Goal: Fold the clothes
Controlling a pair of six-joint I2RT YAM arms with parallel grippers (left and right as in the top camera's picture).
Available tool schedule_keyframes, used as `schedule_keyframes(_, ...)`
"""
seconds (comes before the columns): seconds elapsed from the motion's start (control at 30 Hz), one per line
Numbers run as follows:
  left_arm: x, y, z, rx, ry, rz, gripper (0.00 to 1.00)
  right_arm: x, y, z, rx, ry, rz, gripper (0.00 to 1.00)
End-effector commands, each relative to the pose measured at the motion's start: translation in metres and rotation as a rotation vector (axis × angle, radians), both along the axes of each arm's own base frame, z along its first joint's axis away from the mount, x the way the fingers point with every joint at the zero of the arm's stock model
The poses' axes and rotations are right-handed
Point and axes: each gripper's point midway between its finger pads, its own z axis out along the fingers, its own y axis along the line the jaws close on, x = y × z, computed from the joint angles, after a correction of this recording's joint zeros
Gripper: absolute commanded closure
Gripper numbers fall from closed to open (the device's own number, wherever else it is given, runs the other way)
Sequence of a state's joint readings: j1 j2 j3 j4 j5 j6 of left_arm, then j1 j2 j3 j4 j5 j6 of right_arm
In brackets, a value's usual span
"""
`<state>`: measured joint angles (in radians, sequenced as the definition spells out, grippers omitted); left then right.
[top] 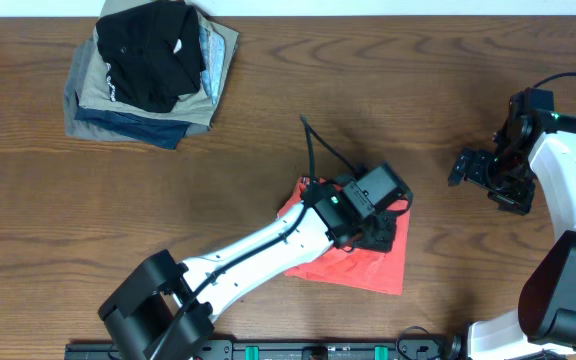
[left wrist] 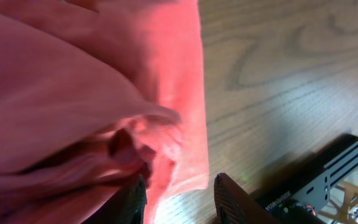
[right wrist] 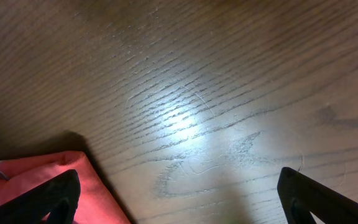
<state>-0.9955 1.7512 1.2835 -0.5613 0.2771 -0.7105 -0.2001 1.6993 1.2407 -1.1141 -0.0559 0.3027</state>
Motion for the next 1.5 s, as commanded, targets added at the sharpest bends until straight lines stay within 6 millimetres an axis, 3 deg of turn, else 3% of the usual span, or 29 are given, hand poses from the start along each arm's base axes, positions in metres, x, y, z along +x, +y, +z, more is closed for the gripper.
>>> schedule_keyframes(0.0, -0.006, -0.008, -0.004, 0.009, -0.012, -0.022, 0.62, 0.003, -0.001, 0.003, 0.001, -0.014, 0.000, 0.01)
schedule_keyframes(0.17, -0.011, -0.003, 0.010, 0.019, -0.058, -0.104, 0.62, 0.003, -0.001, 0.003, 0.001, -0.014, 0.000, 0.01)
schedule_keyframes(0.3, 0.006, 0.039, 0.038, 0.108, -0.101, -0.017, 0.62, 0.003, -0.001, 0.003, 0.001, -0.014, 0.000, 0.01)
schedule_keyframes(0.37, 0.017, 0.072, 0.052, 0.169, -0.119, 0.054, 0.53, 0.003, -0.001, 0.003, 0.001, -0.014, 0.000, 0.01)
schedule_keyframes(0.4, 0.021, 0.089, 0.056, 0.196, -0.119, 0.088, 0.39, 0.003, -0.001, 0.003, 0.001, -0.014, 0.000, 0.01)
schedule_keyframes(0.43, 0.024, 0.103, 0.059, 0.217, -0.112, 0.116, 0.33, 0.003, -0.001, 0.003, 0.001, -0.014, 0.000, 0.01)
schedule_keyframes(0.57, 0.036, 0.136, 0.054, 0.268, -0.069, 0.156, 0.25, 0.003, -0.001, 0.003, 0.001, -0.013, 0.000, 0.01)
schedule_keyframes(0.77, 0.034, 0.113, 0.028, 0.210, -0.005, -0.003, 0.20, 0.003, -0.001, 0.003, 0.001, -0.014, 0.000, 0.01)
schedule_keyframes(0.97, 0.031, 0.106, -0.003, 0.241, 0.080, -0.030, 0.20, 0.003, -0.001, 0.003, 0.001, -0.014, 0.000, 0.01)
schedule_keyframes(1.27, 0.024, 0.093, -0.008, 0.199, 0.100, -0.101, 0.20, 0.003, -0.001, 0.003, 0.001, -0.014, 0.000, 0.01)
schedule_keyframes(1.47, 0.009, 0.082, -0.011, 0.206, 0.105, -0.154, 0.50, 0.003, -0.001, 0.003, 0.001, -0.014, 0.000, 0.01)
